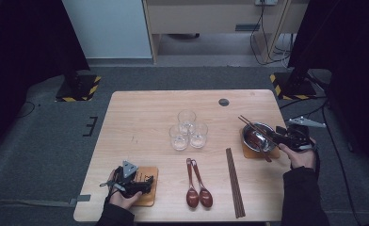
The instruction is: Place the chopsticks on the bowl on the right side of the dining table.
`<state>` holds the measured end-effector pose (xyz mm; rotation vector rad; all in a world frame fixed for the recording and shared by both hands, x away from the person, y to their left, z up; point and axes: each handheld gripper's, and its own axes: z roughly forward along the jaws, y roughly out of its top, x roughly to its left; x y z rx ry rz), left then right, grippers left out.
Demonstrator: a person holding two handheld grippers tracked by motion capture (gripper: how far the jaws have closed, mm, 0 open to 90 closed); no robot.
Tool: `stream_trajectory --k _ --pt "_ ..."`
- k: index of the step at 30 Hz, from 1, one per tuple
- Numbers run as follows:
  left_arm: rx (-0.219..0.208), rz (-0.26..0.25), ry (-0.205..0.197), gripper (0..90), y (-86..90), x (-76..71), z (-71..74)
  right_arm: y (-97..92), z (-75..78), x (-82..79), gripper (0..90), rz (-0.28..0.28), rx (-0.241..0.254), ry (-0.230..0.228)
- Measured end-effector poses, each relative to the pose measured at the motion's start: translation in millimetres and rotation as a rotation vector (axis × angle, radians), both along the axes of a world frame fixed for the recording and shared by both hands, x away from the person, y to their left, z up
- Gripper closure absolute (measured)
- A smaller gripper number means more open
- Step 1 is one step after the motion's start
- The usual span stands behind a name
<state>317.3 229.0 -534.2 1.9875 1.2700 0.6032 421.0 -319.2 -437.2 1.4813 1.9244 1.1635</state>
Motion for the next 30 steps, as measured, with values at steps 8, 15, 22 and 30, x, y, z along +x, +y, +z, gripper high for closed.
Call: stream_trajectory --k 8,15,22,30 --pt "0.0 0.0 0.0 0.5 0.0 0.0 0.0 6.1 0.0 8.1 47.4 0.004 0.009 -0.002" --pt "0.001 0.0 0.0 0.4 0.0 0.0 0.0 9.8 -3.8 15.8 44.2 0.003 0.018 0.005" --pt "0.0 0.0 0.0 0.5 0.0 0.0 0.0 9.2 -8.5 21.4 40.5 -0.004 0.012 0.011" --pt "0.0 0.0 0.0 0.4 0.0 0.0 0.0 9.4 -14.9 27.5 36.7 -0.002 0.001 0.029"
